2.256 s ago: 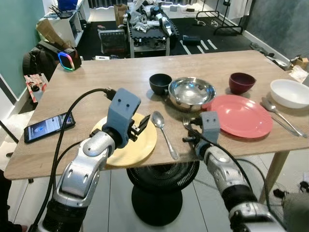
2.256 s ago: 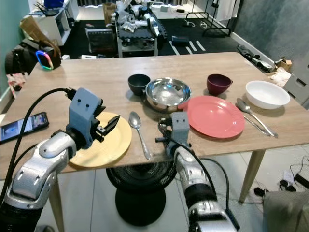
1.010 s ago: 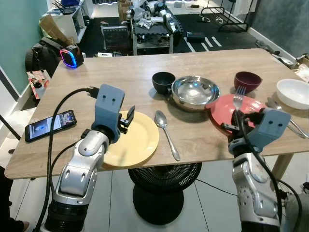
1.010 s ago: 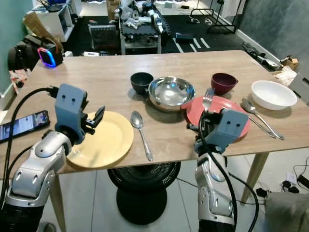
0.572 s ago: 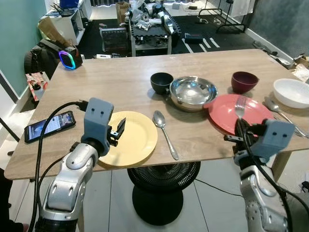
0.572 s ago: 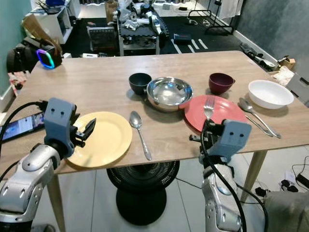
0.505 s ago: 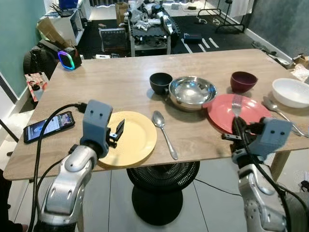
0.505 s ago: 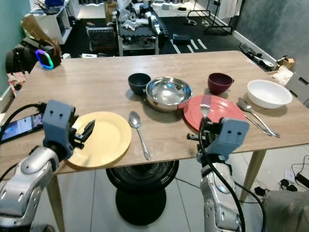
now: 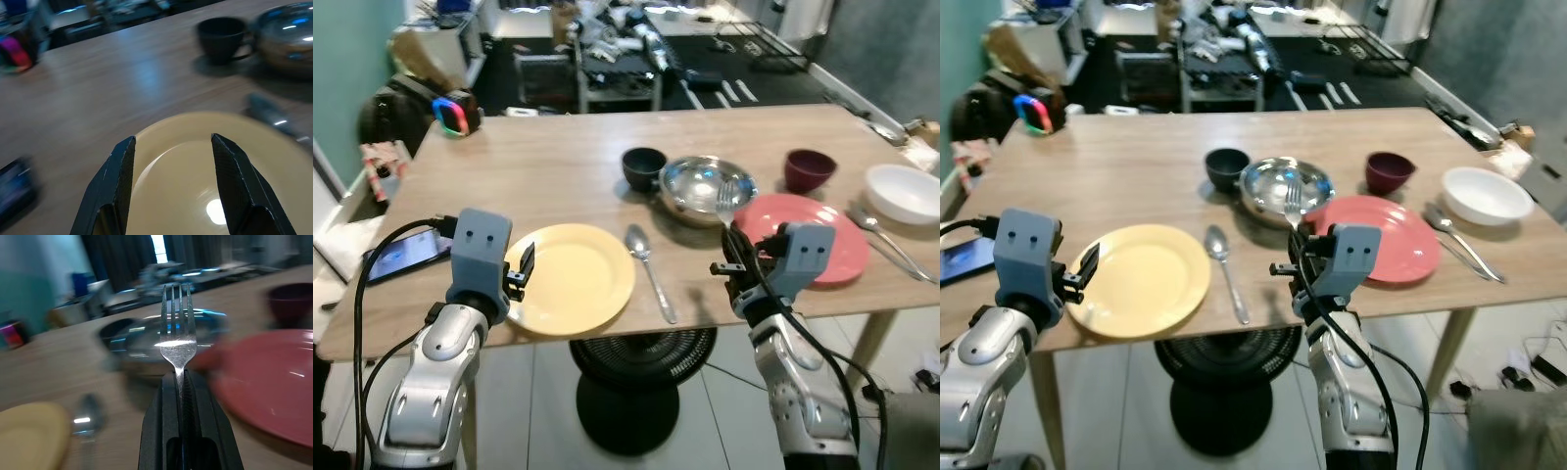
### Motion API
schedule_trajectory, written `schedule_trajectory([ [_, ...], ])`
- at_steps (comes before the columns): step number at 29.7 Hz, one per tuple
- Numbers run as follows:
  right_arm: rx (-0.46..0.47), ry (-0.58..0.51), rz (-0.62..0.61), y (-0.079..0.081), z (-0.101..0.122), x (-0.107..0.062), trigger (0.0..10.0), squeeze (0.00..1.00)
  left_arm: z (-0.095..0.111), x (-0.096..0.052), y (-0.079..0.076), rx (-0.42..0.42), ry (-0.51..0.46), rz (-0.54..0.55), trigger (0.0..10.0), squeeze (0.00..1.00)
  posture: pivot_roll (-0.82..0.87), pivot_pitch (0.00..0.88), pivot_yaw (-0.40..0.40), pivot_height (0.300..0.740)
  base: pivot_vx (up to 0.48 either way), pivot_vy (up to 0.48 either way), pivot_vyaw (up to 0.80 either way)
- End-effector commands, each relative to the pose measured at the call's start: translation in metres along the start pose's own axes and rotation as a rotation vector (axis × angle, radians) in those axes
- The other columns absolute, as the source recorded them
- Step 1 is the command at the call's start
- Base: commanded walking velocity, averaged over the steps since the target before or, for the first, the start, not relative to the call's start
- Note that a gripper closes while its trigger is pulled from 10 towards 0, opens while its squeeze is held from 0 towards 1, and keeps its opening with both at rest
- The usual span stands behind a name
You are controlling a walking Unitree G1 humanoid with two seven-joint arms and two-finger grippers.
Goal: Setting the table
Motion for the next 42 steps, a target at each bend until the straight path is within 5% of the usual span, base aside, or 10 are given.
schedule_trajectory([
  [1, 0.006, 0.011, -0.048, -0.012, -0.001, -0.003, 10.0, 0.00, 0.000, 0.002, -0.003, 0.005, -0.003, -0.014, 10.0, 0.00, 0.04, 0.003, 0.061, 0.740, 0.000, 0.000, -0.80],
  [42, -0.005, 0.001, -0.090, -0.019, -0.003, -0.004, 10.0, 0.00, 0.006, 0.013, -0.008, 0.008, -0.036, -0.051, 10.0, 0.00, 0.01, 0.008, 0.082, 0.740, 0.000, 0.000, -0.80],
])
Point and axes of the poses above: a point about 5 cm out from each wrist's last joint towards the gripper, its own x axis pointing out of the wrist towards the gripper, its own z axis along the axis of the wrist's last joint, y = z × x, the point moved 1 cm from there along x, pointing out of the wrist towards the gripper, and after that the axes turned 5 degrees about x, right-handed, at the moved point
